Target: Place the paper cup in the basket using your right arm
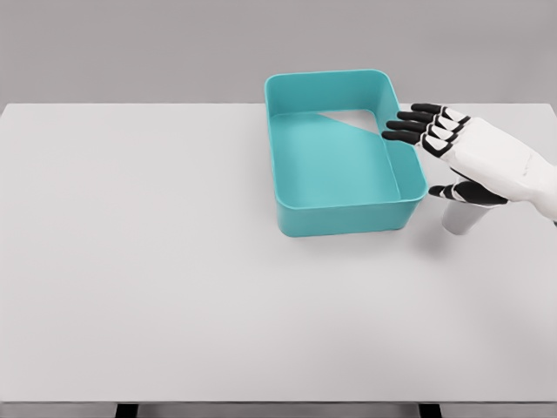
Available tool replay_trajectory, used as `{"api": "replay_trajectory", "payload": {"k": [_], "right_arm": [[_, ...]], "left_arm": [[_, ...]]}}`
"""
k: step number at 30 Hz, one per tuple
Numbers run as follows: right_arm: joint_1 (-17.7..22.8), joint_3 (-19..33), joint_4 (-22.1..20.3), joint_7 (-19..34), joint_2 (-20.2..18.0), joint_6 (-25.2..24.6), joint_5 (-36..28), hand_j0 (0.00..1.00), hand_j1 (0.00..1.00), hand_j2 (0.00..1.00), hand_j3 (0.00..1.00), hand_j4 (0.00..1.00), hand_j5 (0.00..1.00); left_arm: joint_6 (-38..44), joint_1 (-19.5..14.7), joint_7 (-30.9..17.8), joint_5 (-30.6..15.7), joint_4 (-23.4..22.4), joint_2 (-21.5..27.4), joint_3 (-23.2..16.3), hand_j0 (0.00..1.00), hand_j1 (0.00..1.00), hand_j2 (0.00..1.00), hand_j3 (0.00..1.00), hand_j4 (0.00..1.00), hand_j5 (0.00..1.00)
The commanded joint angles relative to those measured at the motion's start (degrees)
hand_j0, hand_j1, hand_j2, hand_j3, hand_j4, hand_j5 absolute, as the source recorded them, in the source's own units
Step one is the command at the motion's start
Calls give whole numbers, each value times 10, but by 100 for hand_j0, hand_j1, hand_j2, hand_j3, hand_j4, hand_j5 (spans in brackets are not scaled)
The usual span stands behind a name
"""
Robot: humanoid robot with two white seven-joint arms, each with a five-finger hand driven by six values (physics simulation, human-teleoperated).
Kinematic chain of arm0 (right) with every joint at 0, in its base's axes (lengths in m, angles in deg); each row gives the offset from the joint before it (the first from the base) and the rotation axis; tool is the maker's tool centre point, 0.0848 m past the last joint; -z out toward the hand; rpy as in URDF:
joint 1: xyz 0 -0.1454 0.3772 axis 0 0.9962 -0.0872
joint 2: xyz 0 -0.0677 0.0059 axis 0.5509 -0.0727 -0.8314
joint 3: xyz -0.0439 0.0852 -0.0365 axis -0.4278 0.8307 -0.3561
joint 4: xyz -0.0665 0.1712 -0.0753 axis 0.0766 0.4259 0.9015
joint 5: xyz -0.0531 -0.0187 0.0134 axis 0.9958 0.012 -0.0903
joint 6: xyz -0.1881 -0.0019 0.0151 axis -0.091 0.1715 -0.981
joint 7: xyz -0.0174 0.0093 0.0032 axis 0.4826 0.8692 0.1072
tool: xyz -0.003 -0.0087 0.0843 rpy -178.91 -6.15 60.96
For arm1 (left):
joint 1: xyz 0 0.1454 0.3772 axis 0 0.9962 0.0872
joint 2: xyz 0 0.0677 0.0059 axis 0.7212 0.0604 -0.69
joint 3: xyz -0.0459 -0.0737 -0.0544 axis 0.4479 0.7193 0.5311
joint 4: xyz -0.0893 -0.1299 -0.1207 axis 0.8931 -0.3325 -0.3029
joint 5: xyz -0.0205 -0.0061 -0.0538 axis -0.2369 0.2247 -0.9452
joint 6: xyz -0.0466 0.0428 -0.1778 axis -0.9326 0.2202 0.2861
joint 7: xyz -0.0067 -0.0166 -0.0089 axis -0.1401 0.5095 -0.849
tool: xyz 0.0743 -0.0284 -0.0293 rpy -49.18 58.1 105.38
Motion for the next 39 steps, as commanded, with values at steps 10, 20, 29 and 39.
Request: {"api": "replay_trajectory", "payload": {"k": [10, 20, 29, 39], "right_arm": [[79, 155, 0, 170, 49, 0, -90, 100, 100, 100, 100, 100, 100], [94, 170, 3, 304, 37, -16, -387, 100, 100, 100, 100, 100, 100], [89, 195, 61, 304, 40, -156, -388, 100, 100, 100, 100, 100, 100], [91, 197, 127, 304, 67, -218, -504, 100, 100, 100, 100, 100, 100]], "left_arm": [[0, -1, 0, 0, -1, 0, 0, 100, 100, 100, 100, 100, 100], [0, 0, 0, 0, 0, 0, 0, 100, 100, 100, 100, 100, 100], [0, -1, 0, 0, 0, 0, 0, 100, 100, 100, 100, 100, 100], [0, -1, 0, 0, 0, 0, 0, 100, 100, 100, 100, 100, 100]]}}
